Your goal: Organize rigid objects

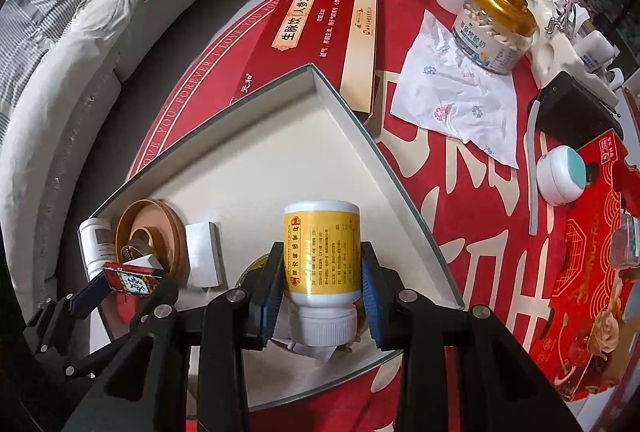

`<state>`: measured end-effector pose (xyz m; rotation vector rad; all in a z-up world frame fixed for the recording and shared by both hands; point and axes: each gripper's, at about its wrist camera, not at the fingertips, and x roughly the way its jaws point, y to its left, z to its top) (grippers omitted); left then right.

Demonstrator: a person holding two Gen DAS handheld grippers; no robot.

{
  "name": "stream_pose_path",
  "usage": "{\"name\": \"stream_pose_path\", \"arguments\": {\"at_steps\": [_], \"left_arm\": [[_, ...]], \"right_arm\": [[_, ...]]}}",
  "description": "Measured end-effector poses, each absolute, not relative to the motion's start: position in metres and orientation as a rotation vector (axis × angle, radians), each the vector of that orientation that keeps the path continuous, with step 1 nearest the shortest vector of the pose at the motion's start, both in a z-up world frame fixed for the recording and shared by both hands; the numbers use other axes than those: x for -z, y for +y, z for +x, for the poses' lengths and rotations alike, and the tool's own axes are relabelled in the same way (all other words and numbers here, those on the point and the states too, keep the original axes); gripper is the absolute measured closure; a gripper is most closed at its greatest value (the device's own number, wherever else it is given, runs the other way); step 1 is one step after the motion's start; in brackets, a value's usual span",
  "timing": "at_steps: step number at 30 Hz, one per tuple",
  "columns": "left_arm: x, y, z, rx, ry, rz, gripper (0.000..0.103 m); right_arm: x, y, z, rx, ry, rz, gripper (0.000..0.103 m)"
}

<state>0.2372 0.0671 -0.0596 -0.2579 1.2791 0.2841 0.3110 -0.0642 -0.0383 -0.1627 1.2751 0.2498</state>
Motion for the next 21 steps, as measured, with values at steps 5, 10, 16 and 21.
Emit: {"name": "stream_pose_path", "arguments": {"at_steps": [5,10,16,21], "left_arm": [[0.060,0.065,0.236,-0.284,1.280,-0.229,0.023],[0.056,0.070,0.230,-0.318,1.277,-0.204,0.017],[0.042,0.075,0.214,-0.310,1.234,-0.234,0.014],[0.018,0.068,0.196,-0.220,1.166,-0.213,0.014]], "right_arm": [[0.037,-0.064,0.311,-0.268,1.270,-0.169,0.018],[0.029,-0.067,0.306,-0.280,1.240,-0.186,0.018],[0.025,-0.079,0.297,-0.275,1.271,-0.131,0.018],[0.011,-0.088,0.276,-0.290,1.256,-0.077,0.000]]}}
